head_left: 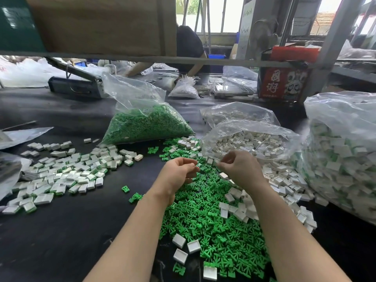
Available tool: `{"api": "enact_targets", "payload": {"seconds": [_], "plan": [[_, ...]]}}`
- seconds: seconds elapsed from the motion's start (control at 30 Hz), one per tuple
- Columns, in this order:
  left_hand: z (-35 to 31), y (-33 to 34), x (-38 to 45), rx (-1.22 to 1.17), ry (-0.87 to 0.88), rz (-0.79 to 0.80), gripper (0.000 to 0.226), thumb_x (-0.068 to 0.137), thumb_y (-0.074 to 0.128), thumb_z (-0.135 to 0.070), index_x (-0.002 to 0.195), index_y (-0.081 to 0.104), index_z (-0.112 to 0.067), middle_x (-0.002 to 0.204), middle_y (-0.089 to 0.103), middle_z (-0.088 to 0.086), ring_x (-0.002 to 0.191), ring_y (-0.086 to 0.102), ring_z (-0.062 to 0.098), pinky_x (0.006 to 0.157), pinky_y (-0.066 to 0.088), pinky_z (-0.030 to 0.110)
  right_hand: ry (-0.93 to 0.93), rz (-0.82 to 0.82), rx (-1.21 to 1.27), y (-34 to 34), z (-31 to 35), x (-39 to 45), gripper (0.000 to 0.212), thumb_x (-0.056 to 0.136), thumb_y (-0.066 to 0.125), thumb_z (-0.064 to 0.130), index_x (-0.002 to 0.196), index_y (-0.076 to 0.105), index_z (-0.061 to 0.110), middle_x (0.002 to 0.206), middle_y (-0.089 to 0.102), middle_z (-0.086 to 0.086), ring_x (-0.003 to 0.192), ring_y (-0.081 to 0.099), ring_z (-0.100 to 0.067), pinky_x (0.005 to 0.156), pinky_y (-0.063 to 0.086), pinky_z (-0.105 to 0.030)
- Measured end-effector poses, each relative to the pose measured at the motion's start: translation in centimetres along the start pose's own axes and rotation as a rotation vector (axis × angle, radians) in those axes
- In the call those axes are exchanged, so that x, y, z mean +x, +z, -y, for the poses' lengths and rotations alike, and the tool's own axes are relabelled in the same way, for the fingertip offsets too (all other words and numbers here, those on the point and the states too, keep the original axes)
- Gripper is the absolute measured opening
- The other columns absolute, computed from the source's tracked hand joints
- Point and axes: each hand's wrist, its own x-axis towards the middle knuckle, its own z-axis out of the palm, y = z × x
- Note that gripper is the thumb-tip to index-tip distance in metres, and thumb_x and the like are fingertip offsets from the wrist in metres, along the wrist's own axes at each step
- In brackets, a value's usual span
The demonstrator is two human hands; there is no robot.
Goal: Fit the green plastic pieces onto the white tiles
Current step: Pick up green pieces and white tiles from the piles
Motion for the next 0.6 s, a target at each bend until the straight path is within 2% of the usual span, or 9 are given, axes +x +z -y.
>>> {"api": "enact_targets", "payload": {"seconds": [0.1, 0.17, 0.27, 0.33, 0.4, 0.47, 0.53, 0.6], "plan": [[-0.2, 0.2, -0.2, -0.053, 0.032, 0.059, 0.012, 0.095, 0.06, -0.013, 0.103, 0.068, -0.011, 0.087, 0.076, 0.0, 0.074, 0.068, 0.01, 0.062, 0.053, 0.022, -0.11, 0.01, 0.316, -0.3, 1.1, -0.3, 0.017, 0.083, 0.075, 0.027, 0.088, 0.068, 0.012, 0.083, 0.069, -0.002, 0.074, 0.065, -0.014, 0.066, 0.053, -0.023], [-0.4, 0.4, -0.4, -0.106, 0.057, 0.111, 0.016, 0.089, 0.068, -0.02, 0.103, 0.069, -0.012, 0.088, 0.076, 0.002, 0.075, 0.069, 0.01, 0.063, 0.053, 0.021, -0.21, -0.019, 0.313, -0.2, 1.5, -0.4, 0.016, 0.081, 0.077, 0.028, 0.085, 0.069, 0.015, 0.082, 0.07, 0.003, 0.07, 0.063, -0.004, 0.063, 0.051, -0.018], [-0.6, 0.7, -0.6, -0.189, 0.102, 0.141, 0.036, 0.072, 0.077, -0.032, 0.101, 0.072, -0.012, 0.087, 0.076, 0.003, 0.077, 0.07, 0.013, 0.063, 0.054, 0.021, -0.336, -0.071, 0.274, 0.4, 2.1, -0.8, 0.01, 0.079, 0.079, 0.023, 0.082, 0.071, 0.019, 0.078, 0.069, 0.011, 0.06, 0.057, 0.008, 0.054, 0.042, -0.009], [-0.5, 0.7, -0.6, -0.213, 0.151, 0.097, 0.032, 0.069, 0.077, -0.029, 0.096, 0.074, -0.013, 0.083, 0.076, 0.004, 0.073, 0.069, 0.013, 0.061, 0.053, 0.019, -0.38, -0.081, 0.287, 0.7, 2.4, -0.8, 0.01, 0.079, 0.079, 0.016, 0.082, 0.071, 0.02, 0.076, 0.067, 0.014, 0.058, 0.056, 0.008, 0.053, 0.041, -0.007], [-0.5, 0.5, -0.4, -0.232, 0.194, 0.058, 0.021, 0.074, 0.076, -0.019, 0.094, 0.075, -0.016, 0.083, 0.076, 0.004, 0.073, 0.069, 0.011, 0.062, 0.053, 0.018, -0.373, -0.064, 0.283, 1.1, 2.3, -0.7, 0.011, 0.082, 0.077, 0.013, 0.088, 0.069, 0.018, 0.081, 0.067, 0.012, 0.062, 0.058, 0.006, 0.057, 0.045, -0.009], [-0.5, 0.2, -0.3, -0.244, 0.239, 0.029, 0.018, 0.083, 0.072, -0.008, 0.099, 0.074, -0.016, 0.086, 0.076, 0.006, 0.074, 0.067, 0.011, 0.064, 0.053, 0.017, -0.308, -0.036, 0.196, 1.3, 2.1, -0.5, 0.01, 0.085, 0.073, 0.014, 0.093, 0.067, 0.017, 0.085, 0.068, 0.008, 0.07, 0.061, 0.002, 0.069, 0.054, -0.018], [-0.7, 0.1, -0.3, -0.215, 0.284, 0.008, 0.021, 0.087, 0.069, -0.006, 0.105, 0.073, -0.016, 0.091, 0.075, 0.008, 0.077, 0.064, 0.011, 0.068, 0.052, 0.018, -0.255, 0.064, 0.037, 1.6, 1.6, -0.4, 0.012, 0.087, 0.072, 0.019, 0.098, 0.068, 0.017, 0.092, 0.069, 0.005, 0.082, 0.065, -0.006, 0.082, 0.057, -0.031], [-0.8, 0.1, -0.4, -0.194, 0.331, -0.006, 0.022, 0.088, 0.068, -0.005, 0.106, 0.073, -0.017, 0.09, 0.075, 0.002, 0.078, 0.064, 0.008, 0.069, 0.052, 0.018, -0.257, 0.201, -0.124, 2.1, 1.4, -0.6, 0.026, 0.085, 0.074, 0.033, 0.108, 0.069, 0.024, 0.105, 0.067, 0.005, 0.096, 0.062, -0.009, 0.091, 0.054, -0.034]]}}
